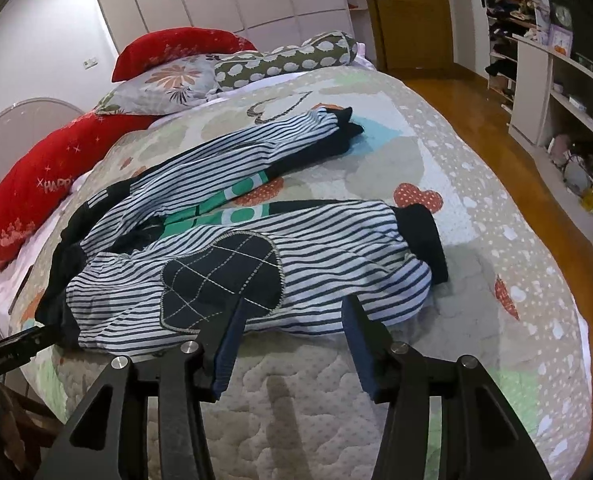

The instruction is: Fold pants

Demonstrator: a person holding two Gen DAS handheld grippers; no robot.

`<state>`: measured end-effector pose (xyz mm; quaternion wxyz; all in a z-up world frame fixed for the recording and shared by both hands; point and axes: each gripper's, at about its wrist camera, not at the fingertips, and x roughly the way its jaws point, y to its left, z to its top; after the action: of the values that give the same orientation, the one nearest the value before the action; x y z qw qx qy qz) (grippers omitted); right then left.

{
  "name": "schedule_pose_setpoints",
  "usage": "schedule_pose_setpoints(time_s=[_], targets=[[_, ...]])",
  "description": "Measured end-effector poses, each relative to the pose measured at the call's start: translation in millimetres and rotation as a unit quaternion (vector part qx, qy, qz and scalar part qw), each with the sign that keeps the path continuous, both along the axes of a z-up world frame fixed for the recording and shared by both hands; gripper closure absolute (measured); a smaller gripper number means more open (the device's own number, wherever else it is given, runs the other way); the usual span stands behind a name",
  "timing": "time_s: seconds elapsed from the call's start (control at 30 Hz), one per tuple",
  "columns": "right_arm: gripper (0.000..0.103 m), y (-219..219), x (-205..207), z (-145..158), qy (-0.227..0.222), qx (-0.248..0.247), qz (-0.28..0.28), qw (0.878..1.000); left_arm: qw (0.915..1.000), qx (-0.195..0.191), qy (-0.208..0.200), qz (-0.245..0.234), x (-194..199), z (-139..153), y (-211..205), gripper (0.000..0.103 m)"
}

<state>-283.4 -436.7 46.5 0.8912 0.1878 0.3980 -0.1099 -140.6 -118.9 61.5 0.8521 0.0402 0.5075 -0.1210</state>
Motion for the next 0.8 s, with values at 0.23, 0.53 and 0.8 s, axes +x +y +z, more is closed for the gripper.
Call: schedule_pose_setpoints(time_s=[0.23,0.53,0.8], targets=[[0.049,-12.7,-4.8,-8.3,-0.005,0.017,-0.009,1.0,0.9994,0.031,-0.017,-0.006,-2.8,3.1,-15.1,0.03],[0.049,-25.7,-10.4,-15.7,-0.014,0.031,-0.013,0.999,0.9982,0.053,-0.019,-0.02,-7.4,3.3,-36.1,0.03],[0.049,-33.5,-13.7,-18.5,-0.018,0.04,-0.015,0.999,0.9976,0.061,-0.018,-0.026,-8.2,3.4,-43.8,0.03]])
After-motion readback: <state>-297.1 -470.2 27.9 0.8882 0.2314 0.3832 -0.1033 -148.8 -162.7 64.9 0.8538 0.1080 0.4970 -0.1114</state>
